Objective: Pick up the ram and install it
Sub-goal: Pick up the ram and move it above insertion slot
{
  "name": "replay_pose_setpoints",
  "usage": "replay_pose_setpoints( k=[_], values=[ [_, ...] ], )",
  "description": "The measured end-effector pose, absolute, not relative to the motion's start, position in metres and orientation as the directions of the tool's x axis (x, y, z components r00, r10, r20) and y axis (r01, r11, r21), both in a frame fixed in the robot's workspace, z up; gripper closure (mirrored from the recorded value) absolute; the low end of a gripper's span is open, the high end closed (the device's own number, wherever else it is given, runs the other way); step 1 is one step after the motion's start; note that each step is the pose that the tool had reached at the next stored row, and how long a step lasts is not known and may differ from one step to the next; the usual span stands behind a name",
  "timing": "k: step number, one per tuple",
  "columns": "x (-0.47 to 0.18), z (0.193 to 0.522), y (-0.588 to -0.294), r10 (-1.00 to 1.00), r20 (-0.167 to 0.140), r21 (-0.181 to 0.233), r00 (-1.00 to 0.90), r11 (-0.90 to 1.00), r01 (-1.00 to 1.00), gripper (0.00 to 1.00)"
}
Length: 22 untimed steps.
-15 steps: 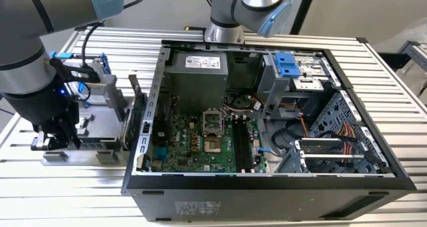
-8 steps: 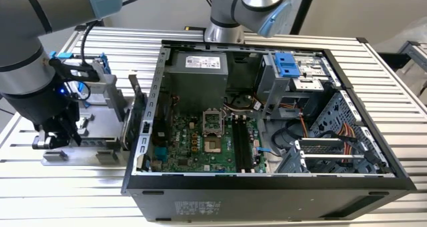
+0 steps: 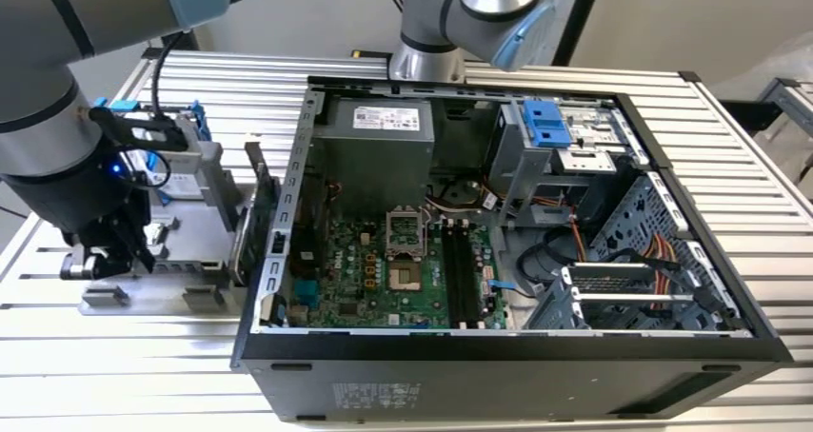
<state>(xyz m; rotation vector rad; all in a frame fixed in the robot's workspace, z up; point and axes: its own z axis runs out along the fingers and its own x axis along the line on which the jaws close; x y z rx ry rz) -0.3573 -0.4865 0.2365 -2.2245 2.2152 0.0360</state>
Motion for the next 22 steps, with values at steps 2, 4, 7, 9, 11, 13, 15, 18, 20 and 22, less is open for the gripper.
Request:
replay_pose_setpoints(
  k=[2, 4, 7, 9, 11, 13, 15, 18, 20, 22],
  values=[
    [-0.357, 0.238, -0.487, -1.000, -0.018, 0.015, 0.004, -0.004, -1.000, 1.00],
    [-0.357, 0.242, -0.487, -1.000, -0.018, 0.015, 0.004, -0.004, -1.000, 1.00],
    [-0.357, 0.247, -0.487, -1.000, -0.018, 0.015, 0.004, -0.004, -1.000, 1.00],
    [-0.357, 0.249, -0.487, -1.000, -0.018, 0.015, 0.003, -0.004, -1.000, 1.00],
    [-0.357, 0.251, -0.487, -1.000, -0.018, 0.015, 0.003, -0.003, -1.000, 1.00],
    [-0.357, 0.254, -0.486, -1.000, -0.018, 0.015, 0.002, -0.002, -1.000, 1.00],
    [-0.357, 0.256, -0.486, -1.000, -0.018, 0.015, 0.001, -0.002, -1.000, 1.00],
    [-0.357, 0.258, -0.486, -1.000, -0.018, 0.015, 0.000, 0.000, -1.000, 1.00],
    [-0.357, 0.260, -0.486, -1.000, -0.018, 0.015, 0.000, 0.000, -1.000, 1.00],
    [-0.358, 0.262, -0.486, -1.000, -0.018, 0.015, -0.001, 0.001, -1.000, 1.00]
  ],
)
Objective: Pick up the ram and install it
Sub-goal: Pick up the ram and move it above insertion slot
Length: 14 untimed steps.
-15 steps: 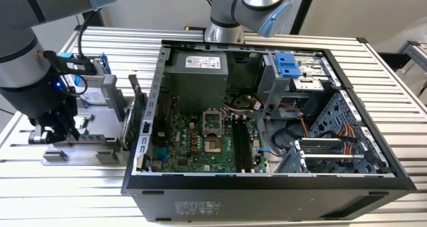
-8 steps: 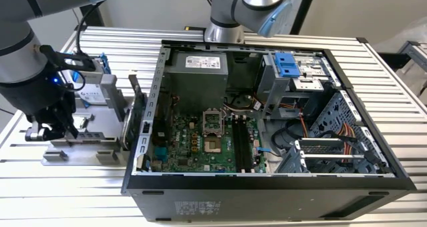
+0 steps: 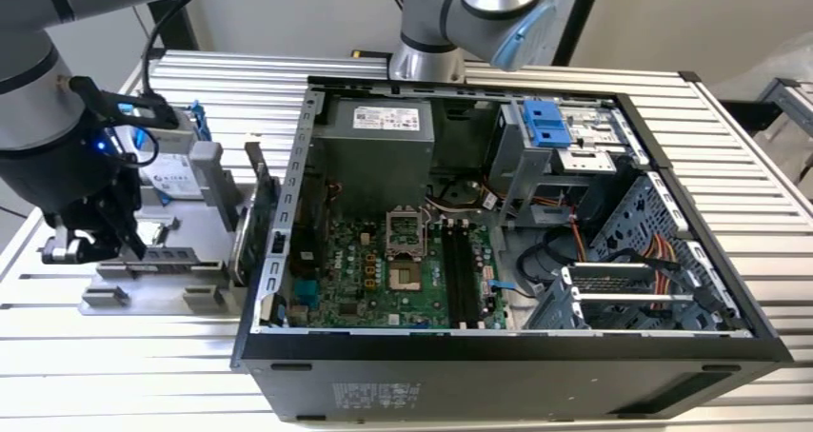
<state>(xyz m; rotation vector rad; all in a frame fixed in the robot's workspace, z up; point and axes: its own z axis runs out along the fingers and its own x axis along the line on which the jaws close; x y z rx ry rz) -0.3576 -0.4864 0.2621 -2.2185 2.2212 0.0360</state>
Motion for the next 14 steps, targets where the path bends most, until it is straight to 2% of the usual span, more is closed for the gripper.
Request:
replay_pose_setpoints(
  k=[14],
  values=[
    [-0.358, 0.276, -0.486, -1.000, -0.018, 0.015, -0.006, 0.006, -1.000, 1.00]
  ],
)
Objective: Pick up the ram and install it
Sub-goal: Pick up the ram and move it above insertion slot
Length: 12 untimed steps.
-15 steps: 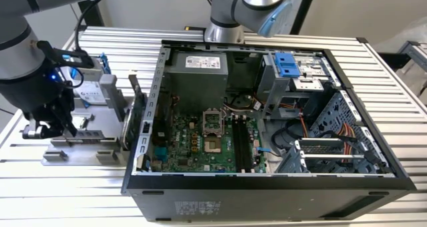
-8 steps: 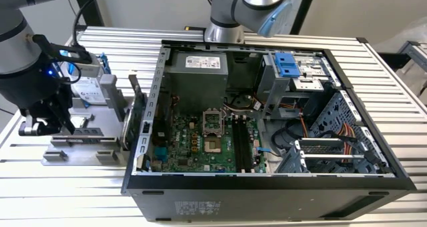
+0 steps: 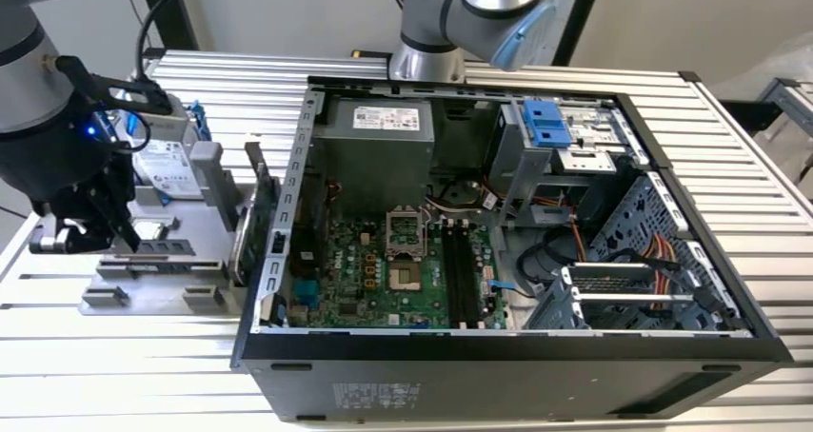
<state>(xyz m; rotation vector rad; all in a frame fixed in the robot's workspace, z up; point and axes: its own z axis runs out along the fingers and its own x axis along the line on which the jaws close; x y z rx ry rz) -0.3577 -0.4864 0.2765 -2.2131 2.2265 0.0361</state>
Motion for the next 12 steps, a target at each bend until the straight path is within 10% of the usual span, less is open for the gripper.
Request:
replay_pose_setpoints(
  k=[12],
  values=[
    [-0.3577, 0.2770, -0.4864, -1.000, -0.018, 0.015, -0.007, 0.006, -1.000, 1.00]
  ],
)
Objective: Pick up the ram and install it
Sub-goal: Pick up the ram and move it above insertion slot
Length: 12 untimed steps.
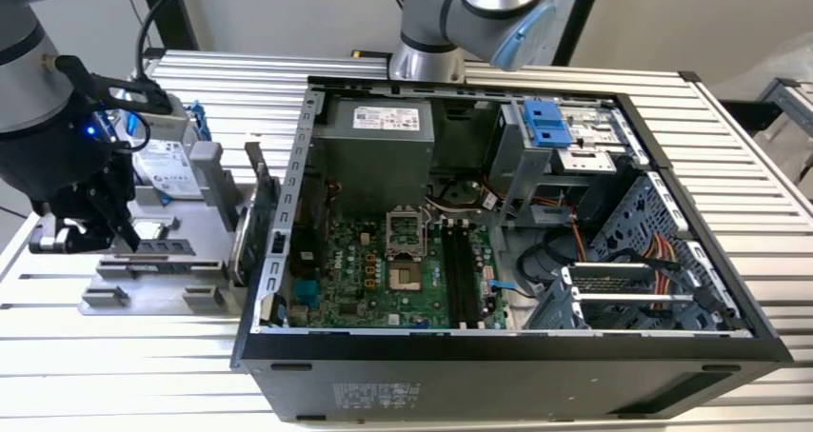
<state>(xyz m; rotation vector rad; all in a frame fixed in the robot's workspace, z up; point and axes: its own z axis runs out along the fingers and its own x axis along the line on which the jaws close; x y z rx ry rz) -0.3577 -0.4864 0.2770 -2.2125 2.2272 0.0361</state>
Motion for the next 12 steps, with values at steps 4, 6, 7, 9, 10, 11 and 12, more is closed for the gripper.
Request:
replay_pose_setpoints(
  k=[4, 6, 7, 9, 10, 11, 12],
  values=[
    [-0.358, 0.281, -0.486, -1.000, -0.018, 0.015, -0.007, 0.006, -1.000, 1.00],
    [-0.358, 0.283, -0.486, -1.000, -0.018, 0.015, -0.007, 0.006, -1.000, 1.00],
    [-0.358, 0.284, -0.486, -1.000, -0.018, 0.015, -0.007, 0.006, -1.000, 1.00],
    [-0.358, 0.286, -0.486, -1.000, -0.018, 0.015, -0.007, 0.006, -1.000, 1.00],
    [-0.358, 0.287, -0.486, -1.000, -0.018, 0.015, -0.007, 0.006, -1.000, 1.00],
    [-0.358, 0.288, -0.486, -1.000, -0.018, 0.015, -0.007, 0.006, -1.000, 1.00],
    [-0.358, 0.289, -0.486, -1.000, -0.018, 0.015, -0.007, 0.007, -1.000, 1.00]
  ],
)
